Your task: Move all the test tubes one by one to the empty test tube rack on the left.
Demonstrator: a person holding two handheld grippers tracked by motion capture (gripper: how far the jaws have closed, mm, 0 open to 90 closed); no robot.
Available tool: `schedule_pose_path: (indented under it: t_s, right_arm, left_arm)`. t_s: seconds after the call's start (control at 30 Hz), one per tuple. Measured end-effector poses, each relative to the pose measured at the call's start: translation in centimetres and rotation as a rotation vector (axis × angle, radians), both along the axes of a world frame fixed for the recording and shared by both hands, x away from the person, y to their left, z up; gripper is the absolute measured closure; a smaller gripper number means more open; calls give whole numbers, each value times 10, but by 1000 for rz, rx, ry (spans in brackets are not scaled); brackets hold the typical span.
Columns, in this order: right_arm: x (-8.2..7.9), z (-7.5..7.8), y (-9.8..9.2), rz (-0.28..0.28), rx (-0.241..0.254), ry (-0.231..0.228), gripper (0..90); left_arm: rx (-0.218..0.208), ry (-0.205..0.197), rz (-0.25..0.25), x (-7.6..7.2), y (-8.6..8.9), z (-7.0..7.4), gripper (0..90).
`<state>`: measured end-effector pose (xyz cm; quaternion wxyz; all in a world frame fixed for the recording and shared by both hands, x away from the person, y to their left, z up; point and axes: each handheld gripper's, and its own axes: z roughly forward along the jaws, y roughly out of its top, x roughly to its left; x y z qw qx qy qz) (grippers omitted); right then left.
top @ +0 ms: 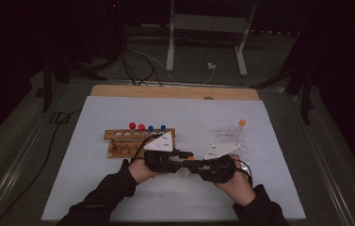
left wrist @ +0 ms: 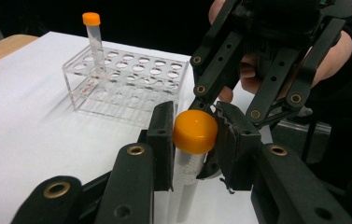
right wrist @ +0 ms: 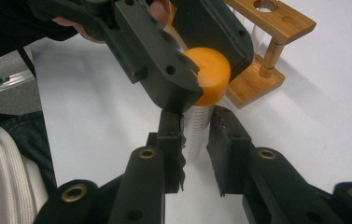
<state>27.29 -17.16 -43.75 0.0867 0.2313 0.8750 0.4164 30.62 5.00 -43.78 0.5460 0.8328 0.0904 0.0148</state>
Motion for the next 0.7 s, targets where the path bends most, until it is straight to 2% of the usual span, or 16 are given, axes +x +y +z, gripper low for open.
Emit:
schedule_pose_path:
  t_s: [0.33, 0.53, 0.7]
  right_arm:
    - [-1, 1, 0, -5, 22, 11, 739]
    - [0, 0, -2, -22, 30, 13, 678]
    - [0, 3, -4, -32, 46, -2, 601]
  left_arm:
    - [1, -23, 5, -2, 4, 4, 717]
    - [0, -33, 23, -1, 15, 11, 718]
    - [10, -43, 48, -1, 28, 16, 718]
